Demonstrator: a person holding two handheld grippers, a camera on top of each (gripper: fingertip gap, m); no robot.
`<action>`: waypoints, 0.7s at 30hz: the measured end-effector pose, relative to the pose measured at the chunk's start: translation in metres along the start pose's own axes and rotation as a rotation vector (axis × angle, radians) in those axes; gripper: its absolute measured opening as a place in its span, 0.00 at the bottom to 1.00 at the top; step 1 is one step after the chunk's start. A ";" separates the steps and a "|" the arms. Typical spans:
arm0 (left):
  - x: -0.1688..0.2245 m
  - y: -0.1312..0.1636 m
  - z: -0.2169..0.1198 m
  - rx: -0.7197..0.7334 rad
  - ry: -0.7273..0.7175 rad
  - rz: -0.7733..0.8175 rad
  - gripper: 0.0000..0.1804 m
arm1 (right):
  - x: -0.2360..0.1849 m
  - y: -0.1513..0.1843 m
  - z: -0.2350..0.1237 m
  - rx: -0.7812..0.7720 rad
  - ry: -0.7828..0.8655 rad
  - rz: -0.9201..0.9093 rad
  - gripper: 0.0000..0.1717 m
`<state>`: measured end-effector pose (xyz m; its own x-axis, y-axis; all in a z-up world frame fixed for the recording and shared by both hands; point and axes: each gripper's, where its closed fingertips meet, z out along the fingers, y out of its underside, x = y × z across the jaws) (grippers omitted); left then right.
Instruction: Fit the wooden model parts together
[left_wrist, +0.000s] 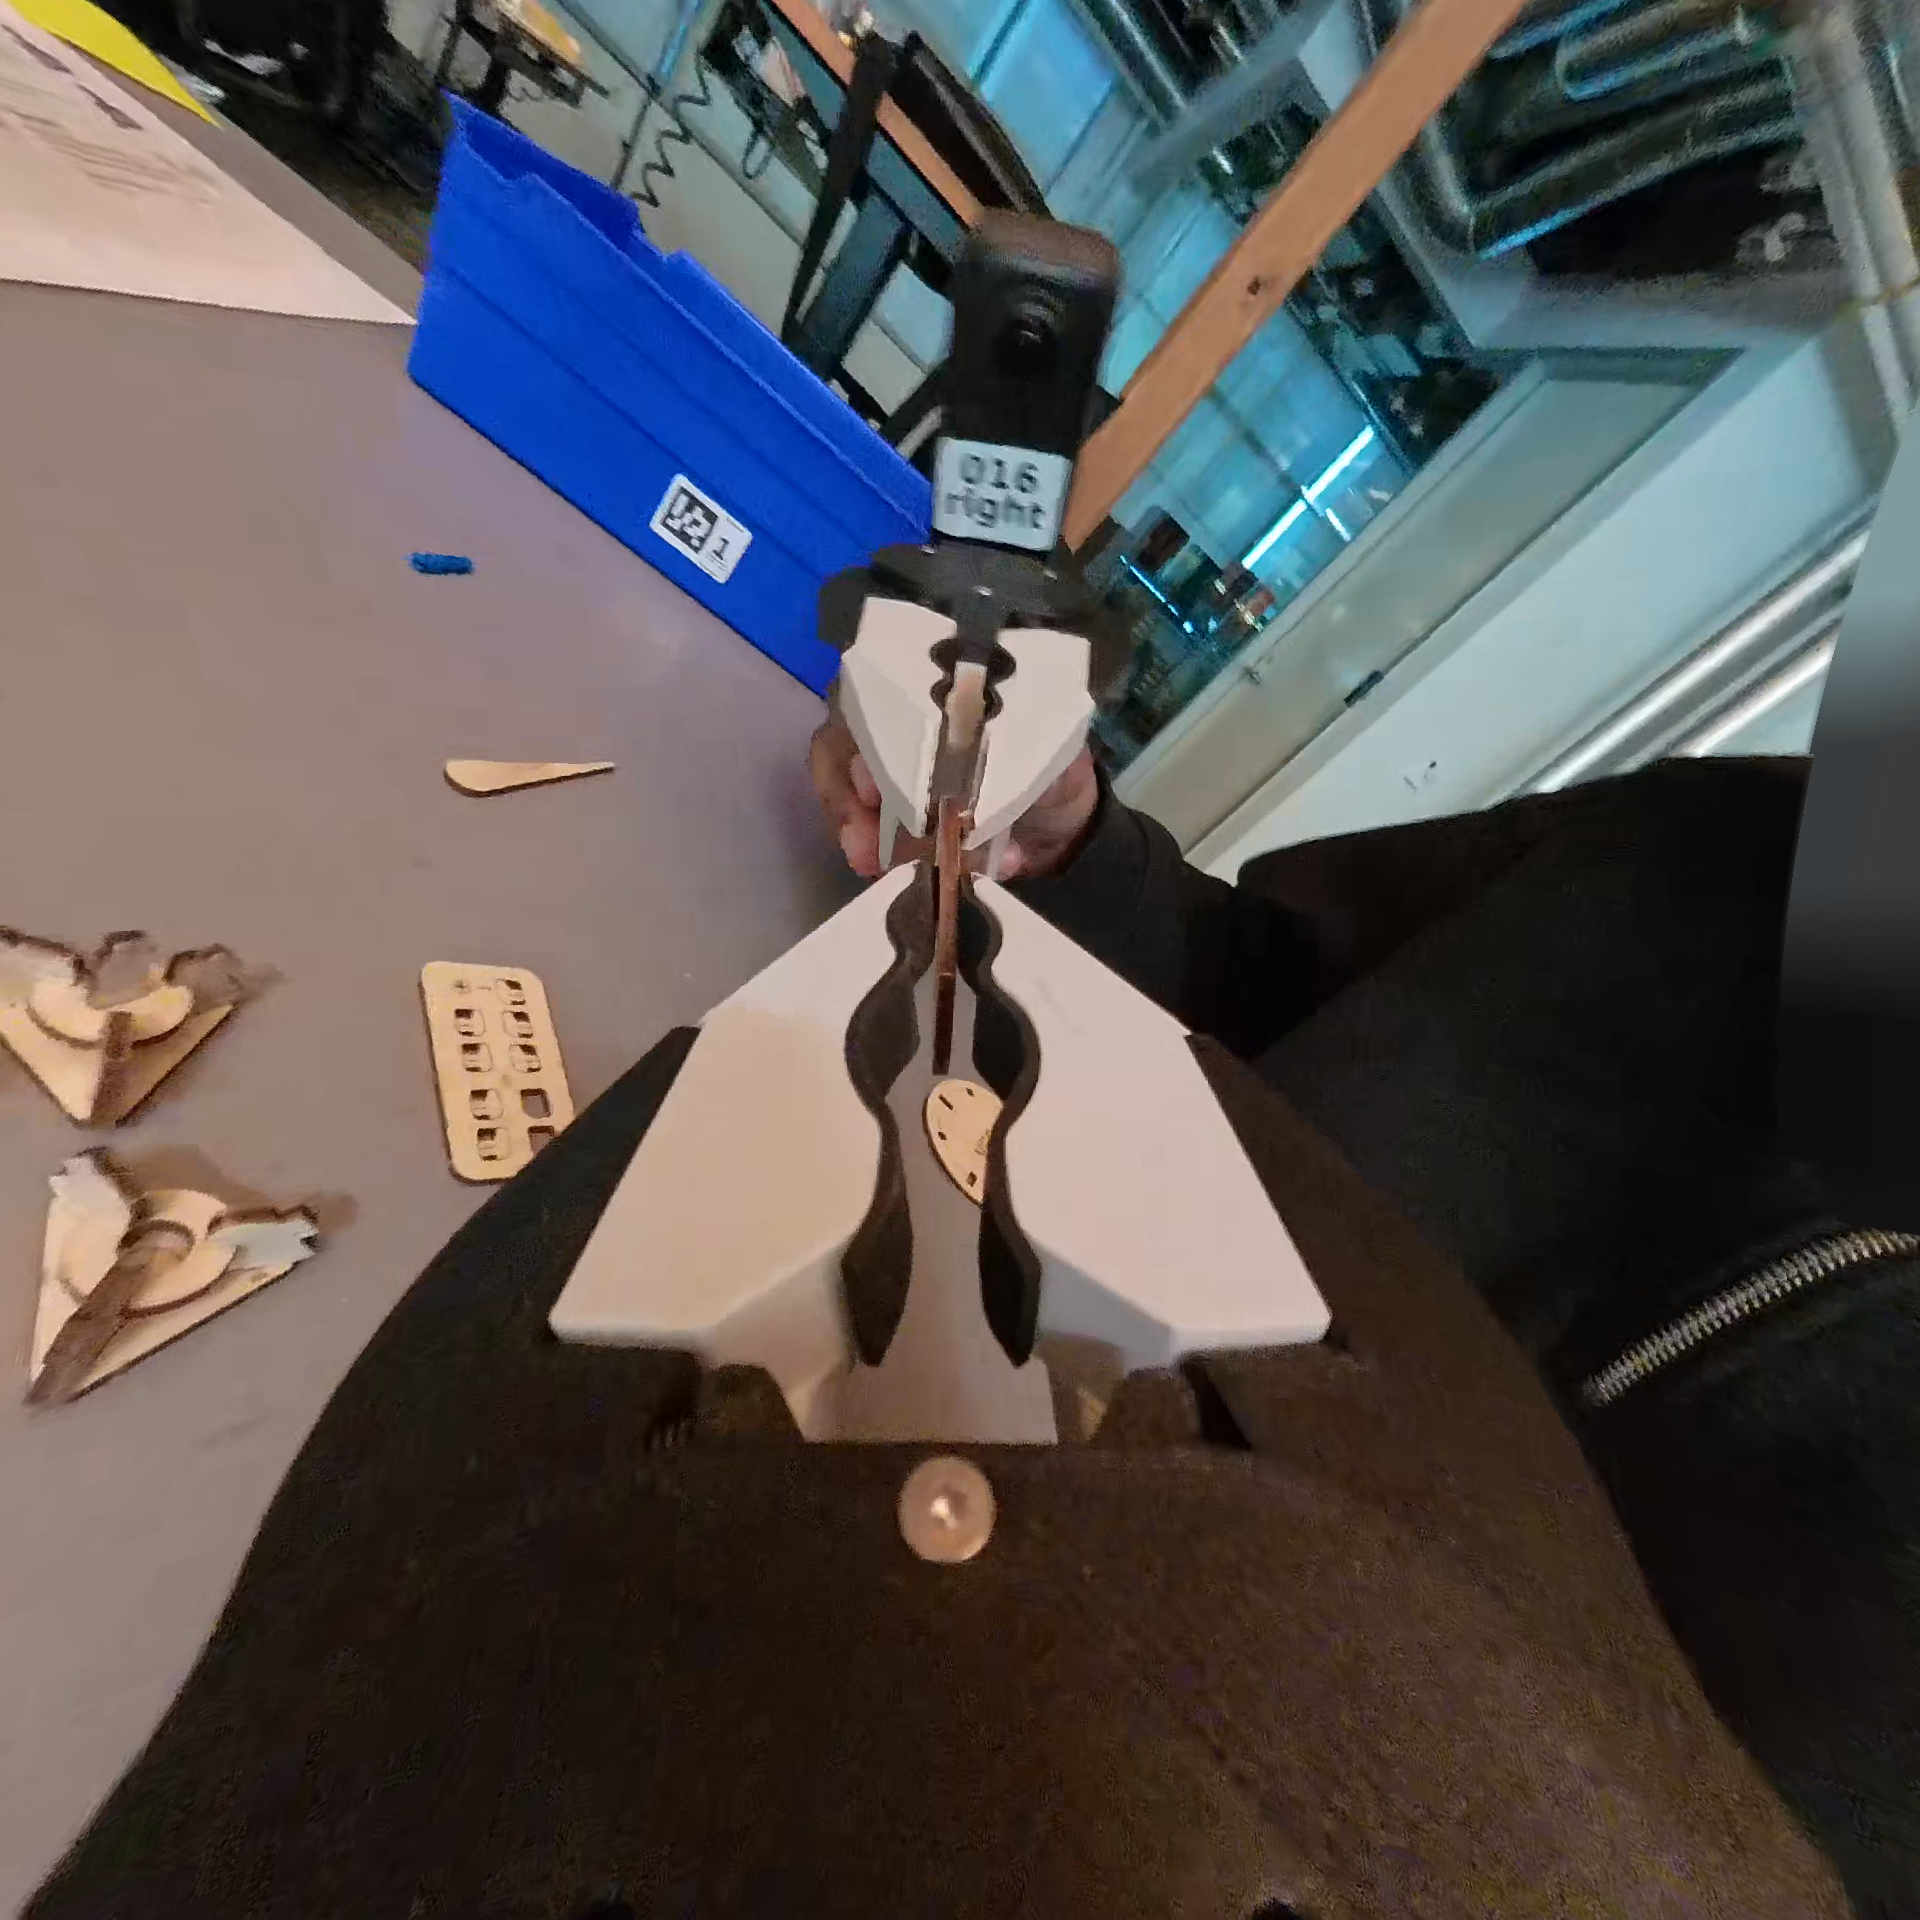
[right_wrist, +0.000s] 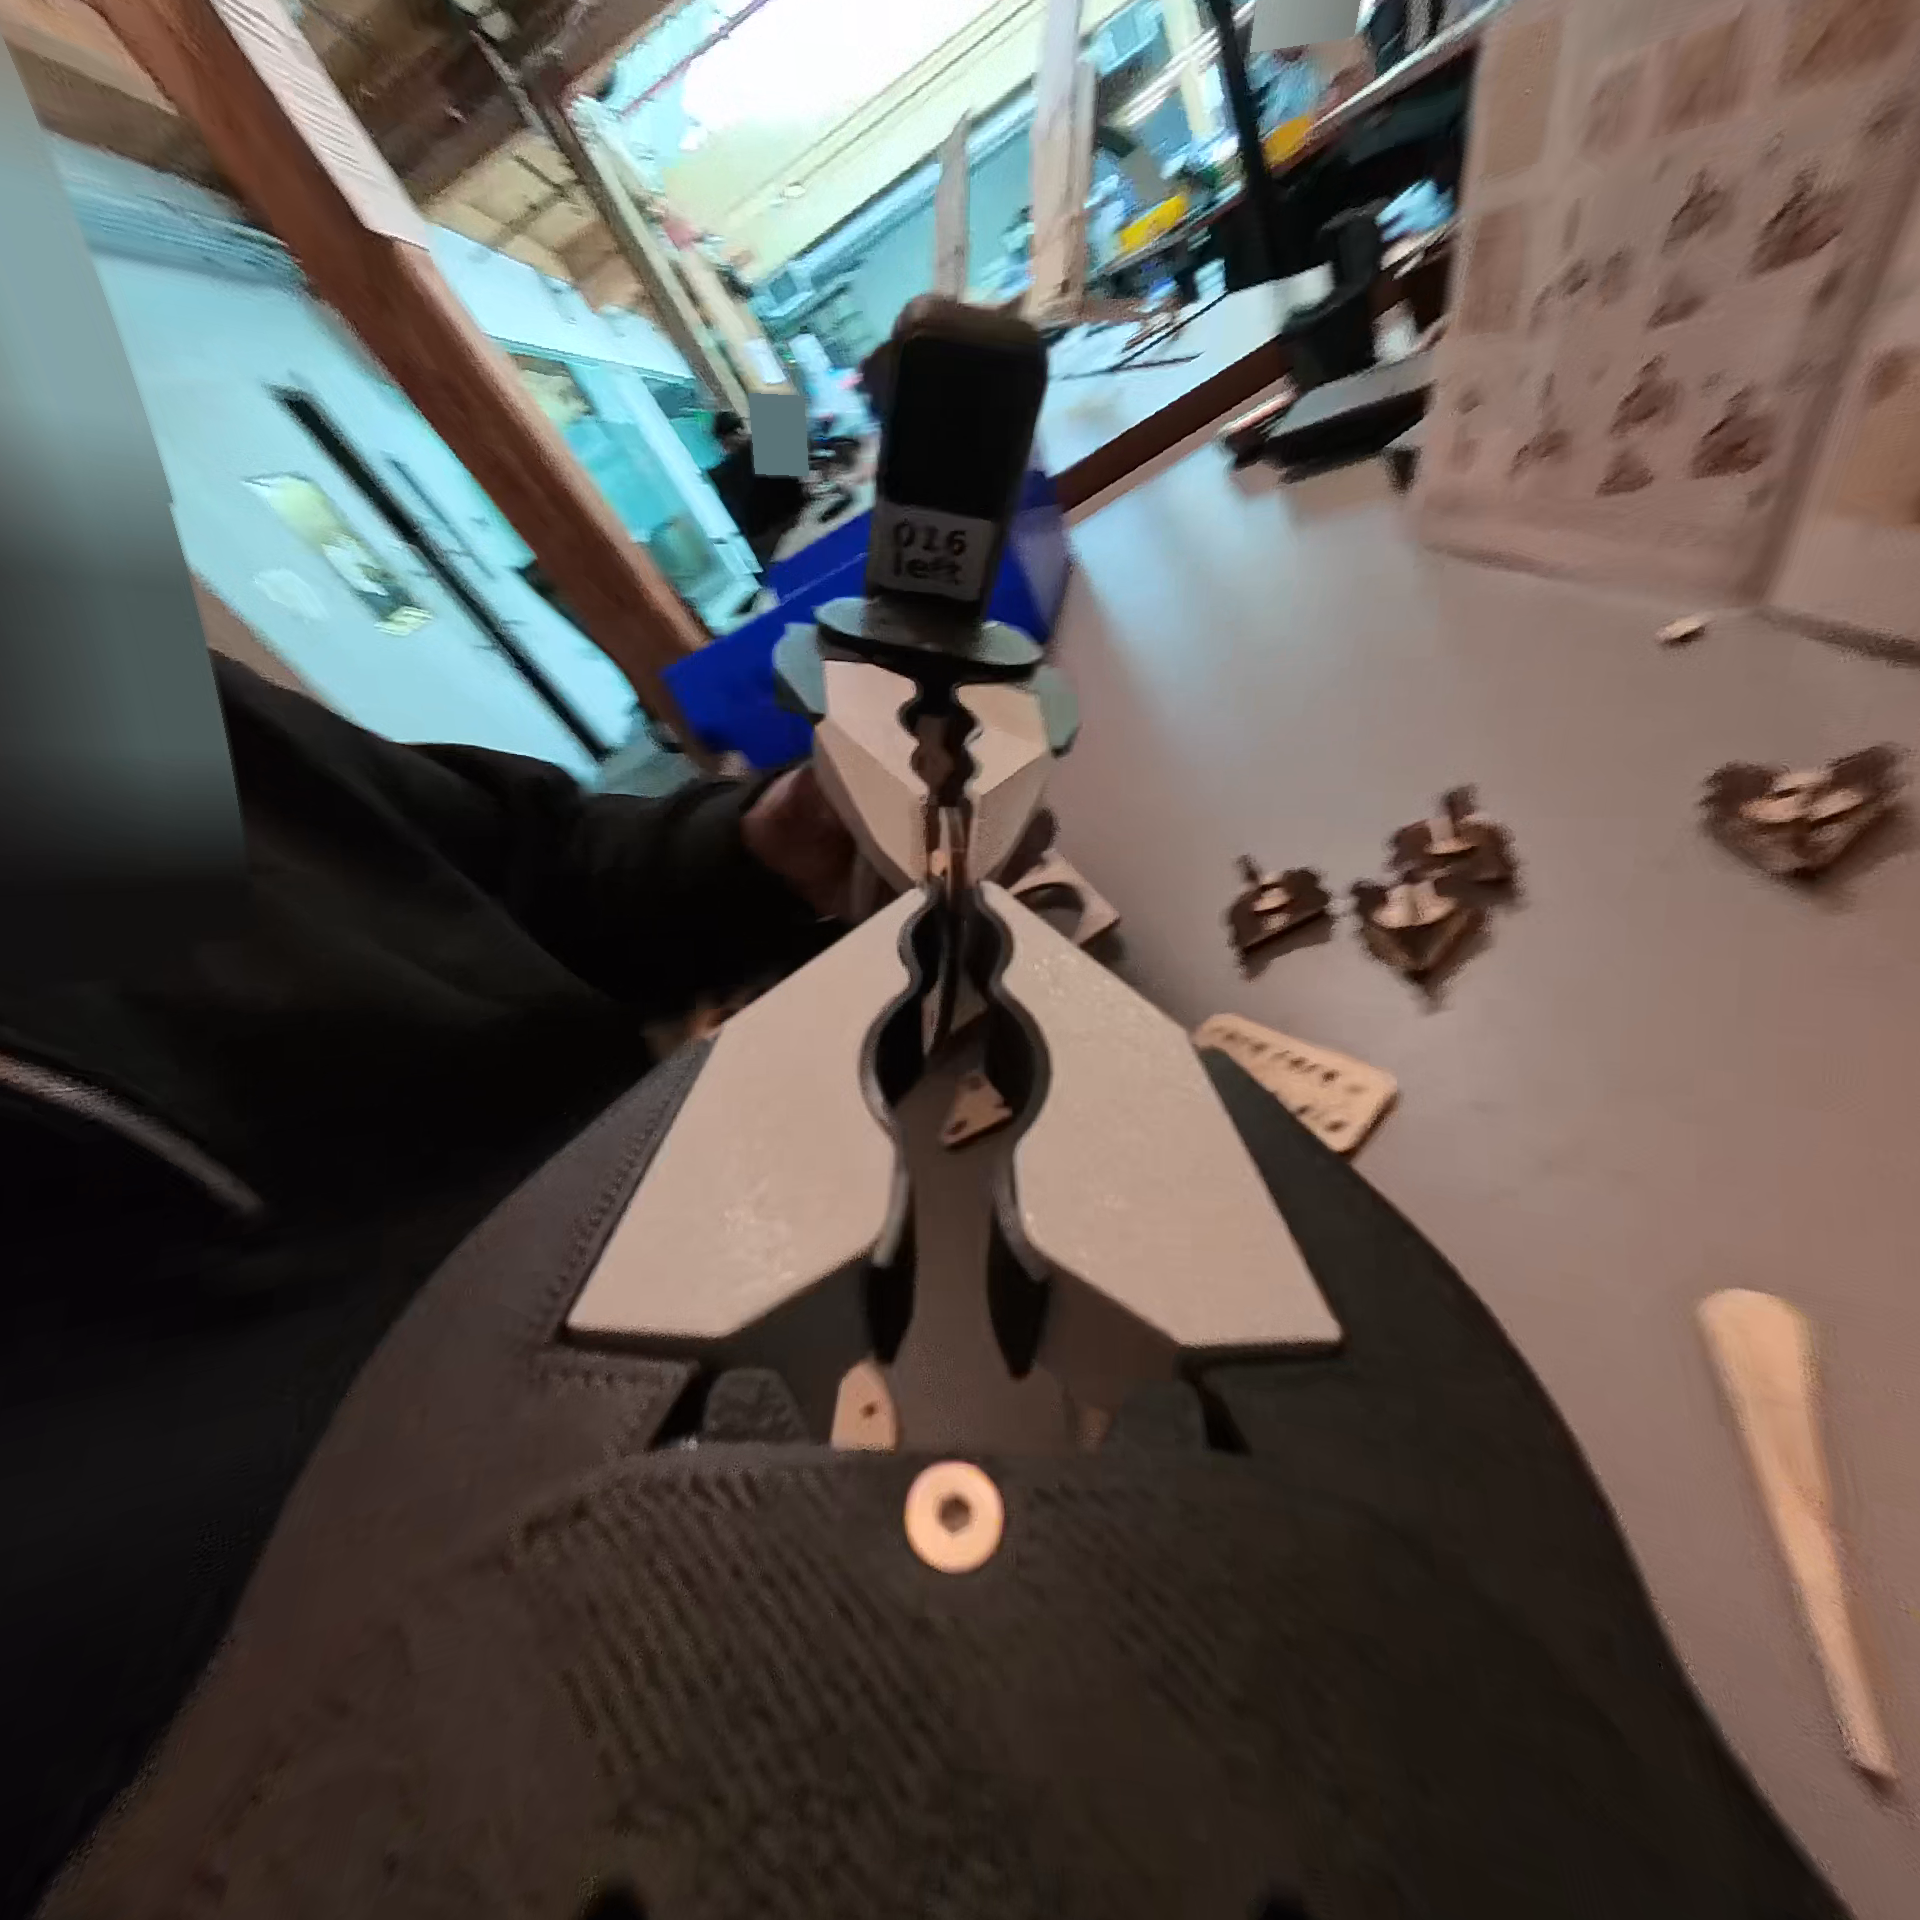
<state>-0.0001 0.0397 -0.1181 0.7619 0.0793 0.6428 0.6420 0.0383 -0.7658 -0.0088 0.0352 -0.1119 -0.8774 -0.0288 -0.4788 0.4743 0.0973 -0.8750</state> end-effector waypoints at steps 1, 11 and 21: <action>-0.005 -0.002 -0.002 0.018 -0.022 -0.013 0.00 | 0.006 -0.003 0.000 0.012 0.072 -0.071 0.03; -0.031 -0.010 -0.012 0.031 -0.342 0.188 0.00 | 0.028 -0.002 0.002 -0.203 0.687 -1.005 0.10; -0.027 -0.008 -0.006 0.021 -0.385 0.236 0.00 | 0.022 -0.004 0.007 -0.258 0.790 -1.232 0.02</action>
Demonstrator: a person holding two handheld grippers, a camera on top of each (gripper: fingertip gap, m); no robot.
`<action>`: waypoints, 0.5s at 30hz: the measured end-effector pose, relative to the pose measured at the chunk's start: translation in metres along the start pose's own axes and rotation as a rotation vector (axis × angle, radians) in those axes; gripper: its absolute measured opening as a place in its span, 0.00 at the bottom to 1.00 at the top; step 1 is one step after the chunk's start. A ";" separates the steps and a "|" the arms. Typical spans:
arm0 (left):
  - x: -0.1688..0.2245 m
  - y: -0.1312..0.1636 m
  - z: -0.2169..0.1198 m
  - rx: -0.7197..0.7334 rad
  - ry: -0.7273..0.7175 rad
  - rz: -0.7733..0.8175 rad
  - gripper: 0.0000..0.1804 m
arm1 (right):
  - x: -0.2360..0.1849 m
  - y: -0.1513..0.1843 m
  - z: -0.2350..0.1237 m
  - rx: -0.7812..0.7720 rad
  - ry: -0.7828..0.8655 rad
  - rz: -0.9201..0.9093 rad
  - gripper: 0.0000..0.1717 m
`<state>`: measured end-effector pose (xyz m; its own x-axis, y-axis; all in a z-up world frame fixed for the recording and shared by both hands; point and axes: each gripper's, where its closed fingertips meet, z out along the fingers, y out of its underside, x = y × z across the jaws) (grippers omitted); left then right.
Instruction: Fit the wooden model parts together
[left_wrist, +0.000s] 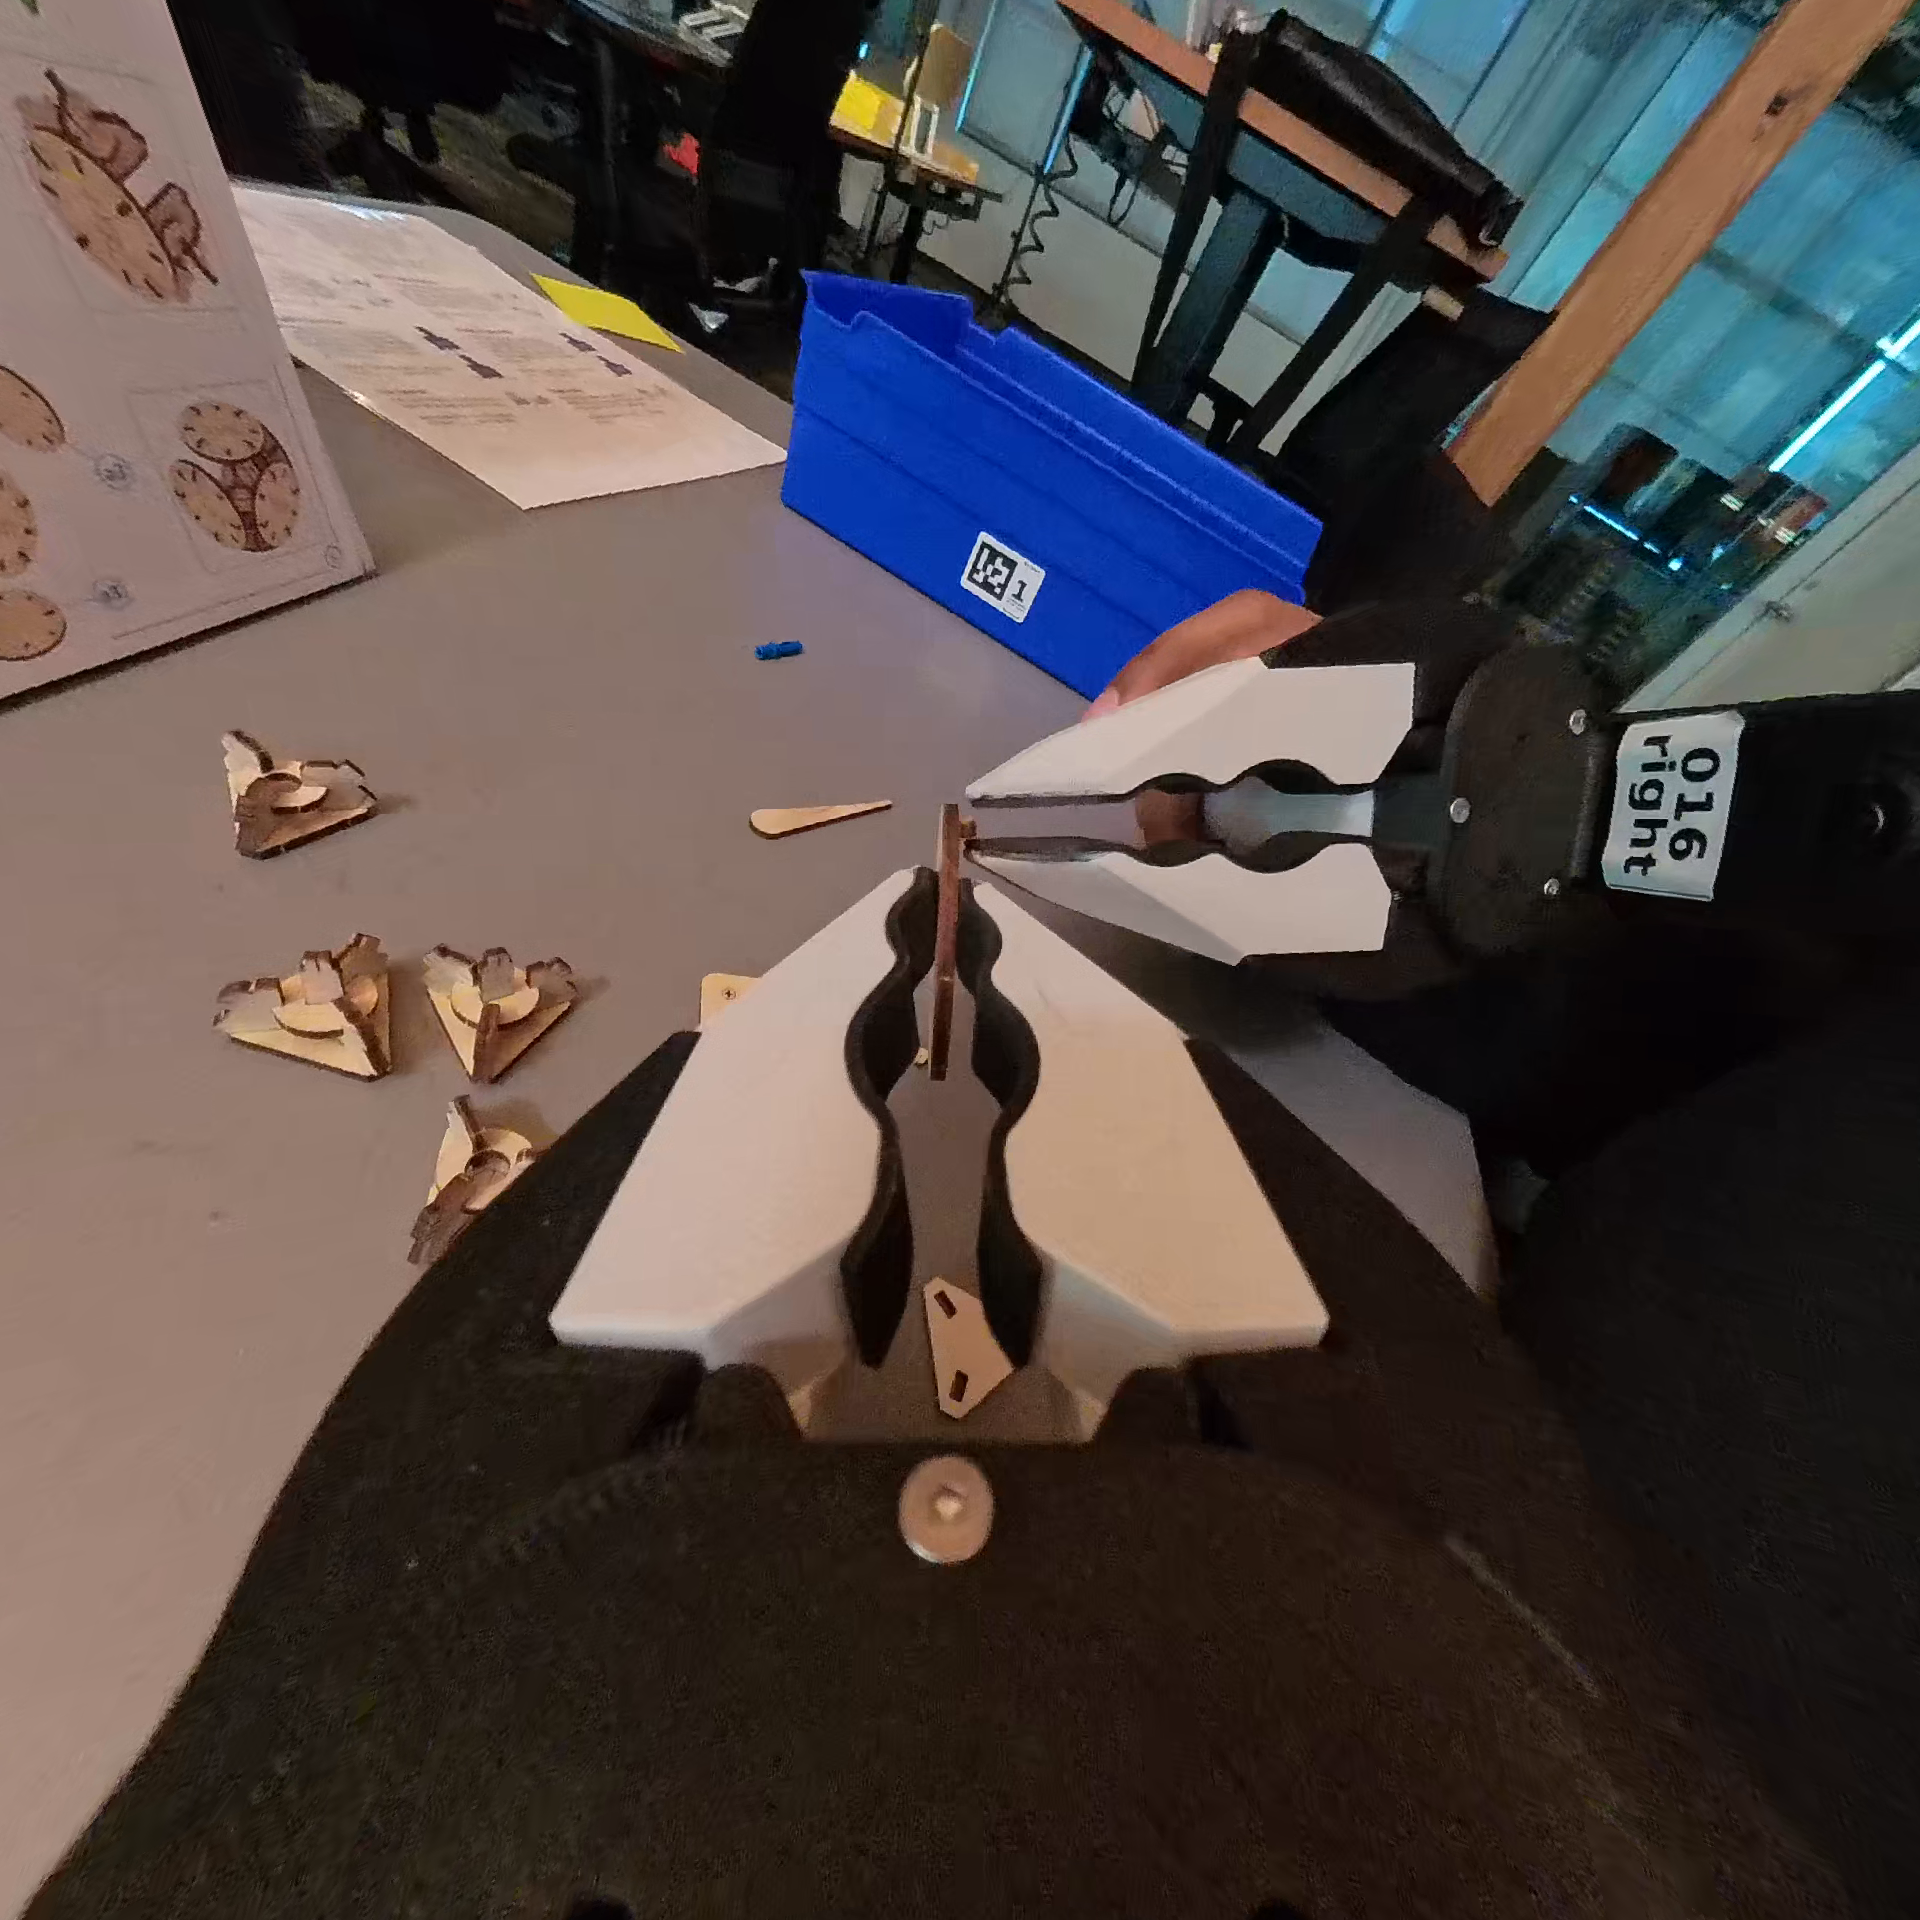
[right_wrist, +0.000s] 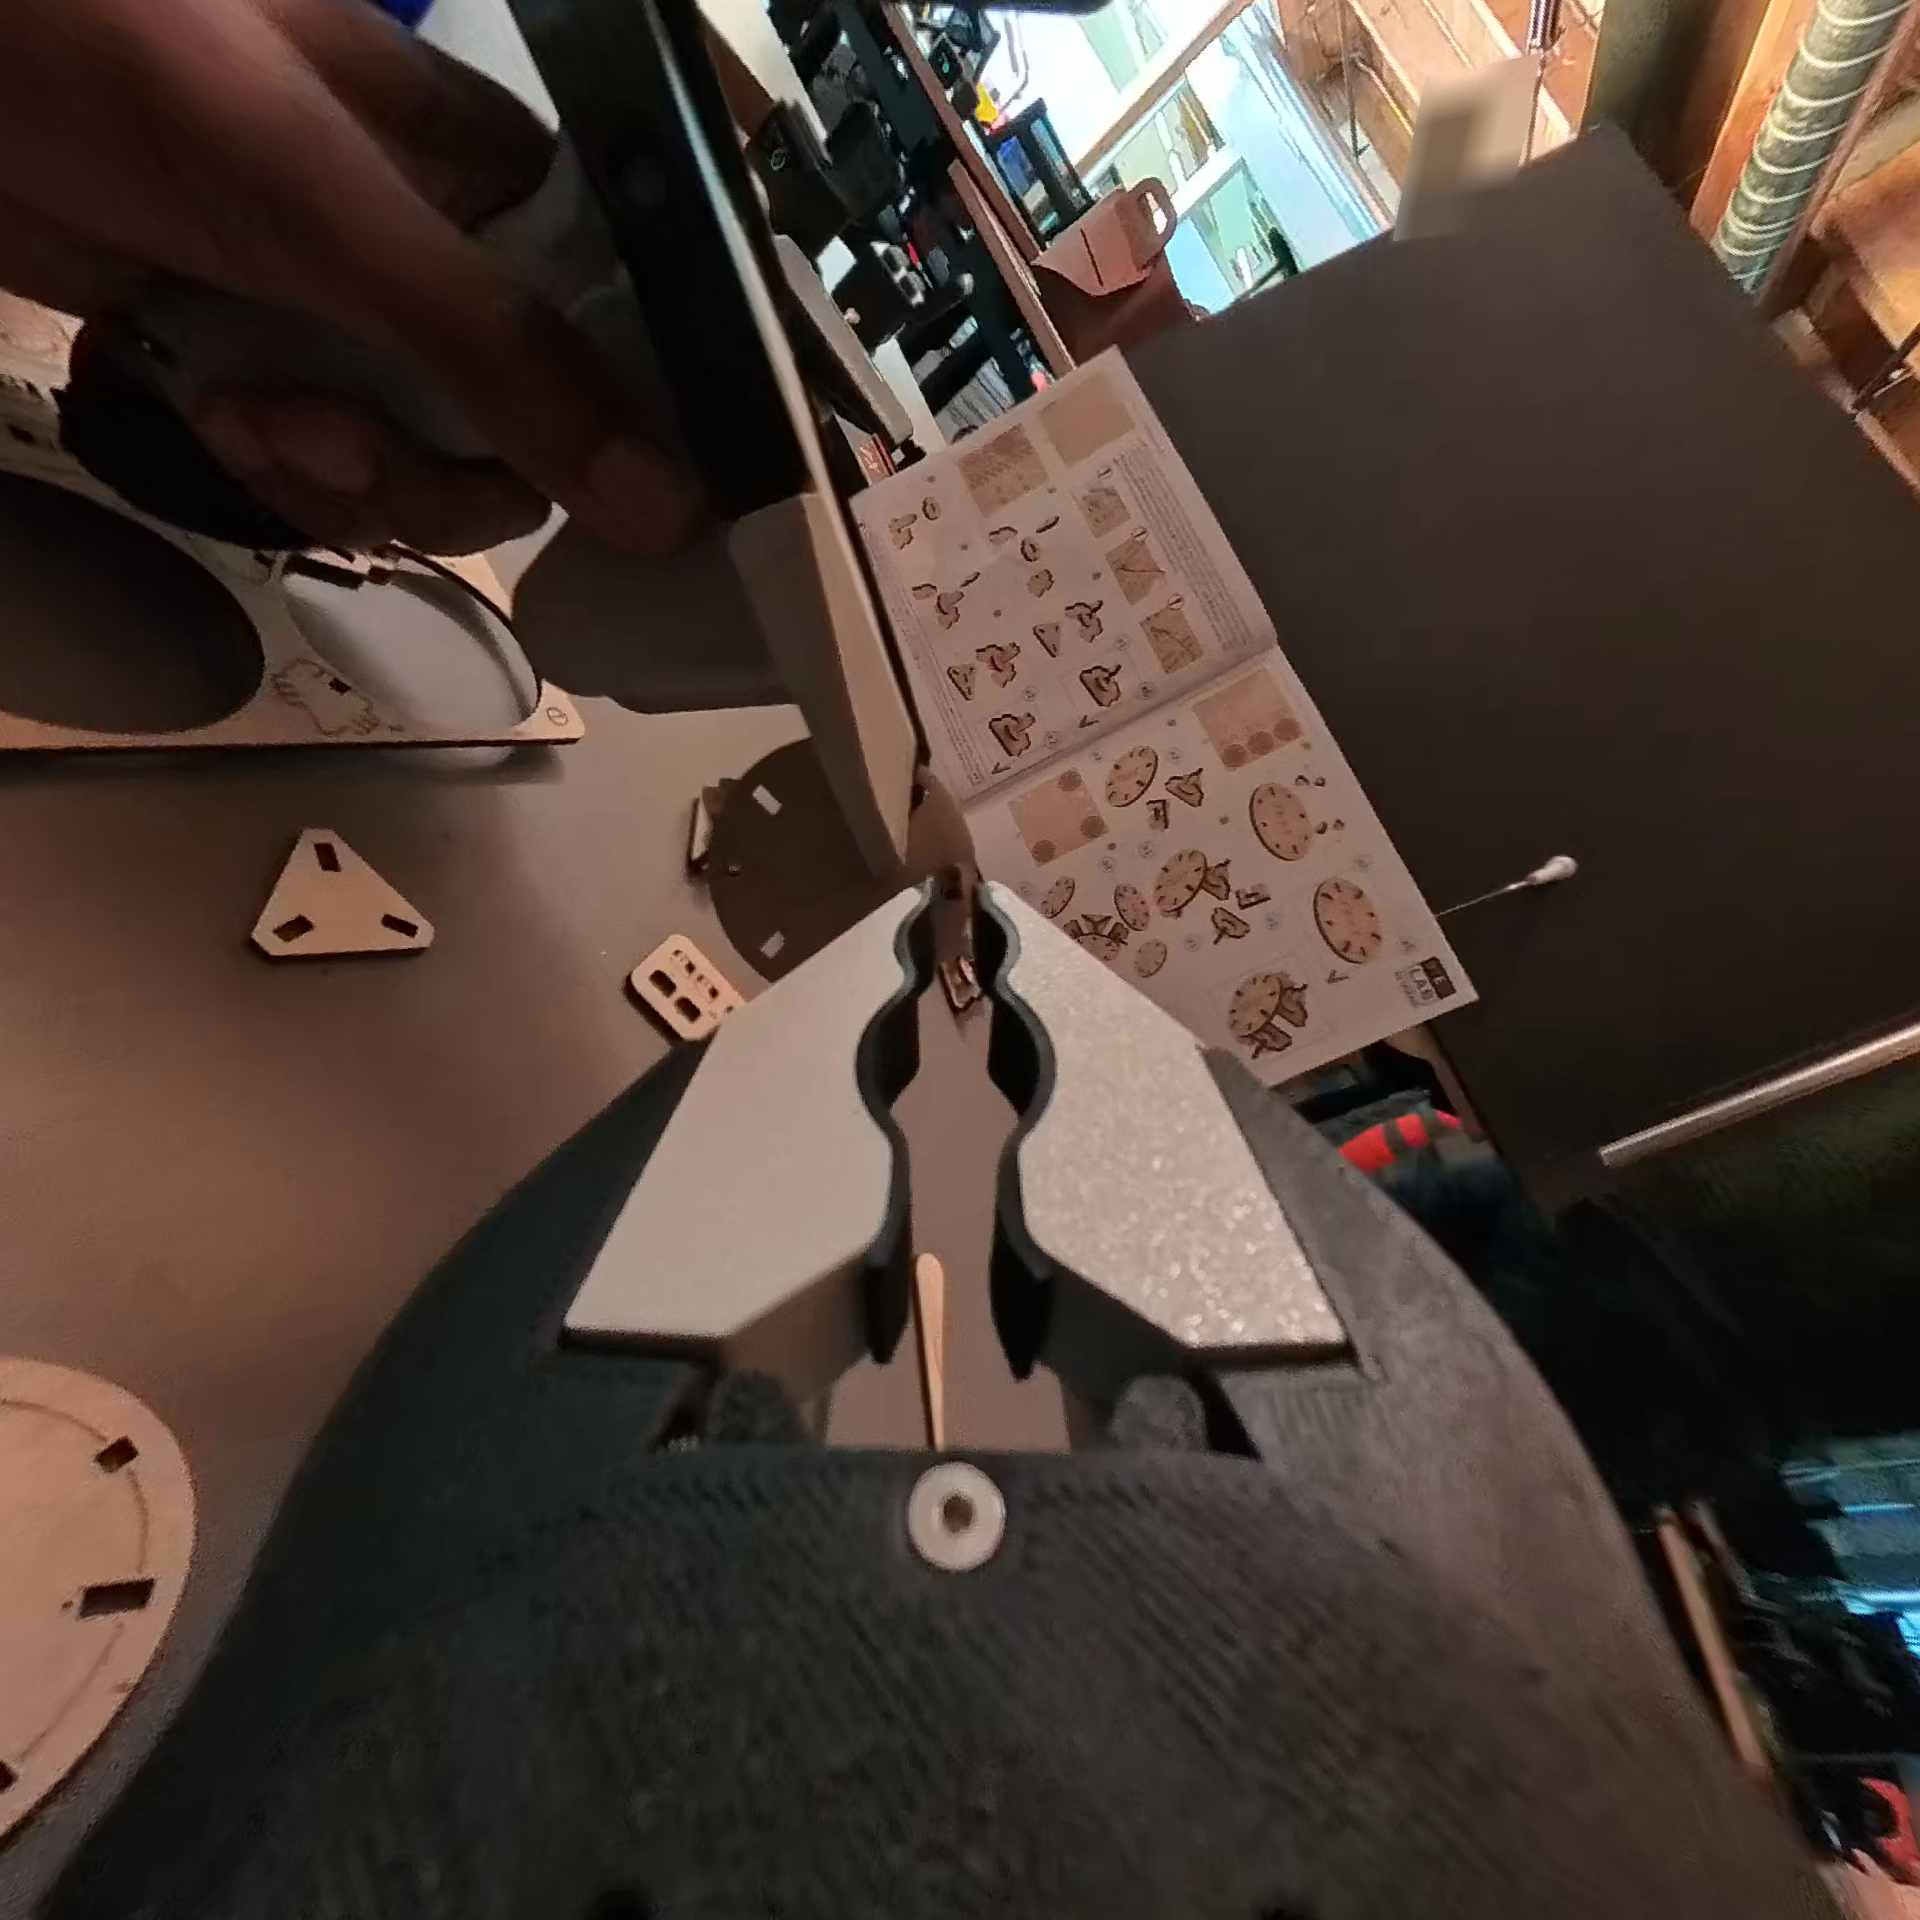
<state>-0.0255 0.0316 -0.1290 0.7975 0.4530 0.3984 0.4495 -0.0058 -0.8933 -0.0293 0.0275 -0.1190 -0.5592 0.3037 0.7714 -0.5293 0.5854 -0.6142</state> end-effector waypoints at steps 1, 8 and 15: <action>0.001 0.000 0.000 -0.003 -0.003 0.010 0.00 | -0.001 0.000 0.000 -0.004 0.003 -0.008 0.02; 0.002 -0.001 0.002 0.002 -0.058 0.067 0.00 | 0.001 -0.002 0.000 -0.011 0.020 -0.013 0.00; 0.000 0.003 0.003 -0.002 -0.065 0.063 0.00 | -0.002 0.002 0.003 -0.071 0.021 -0.055 0.00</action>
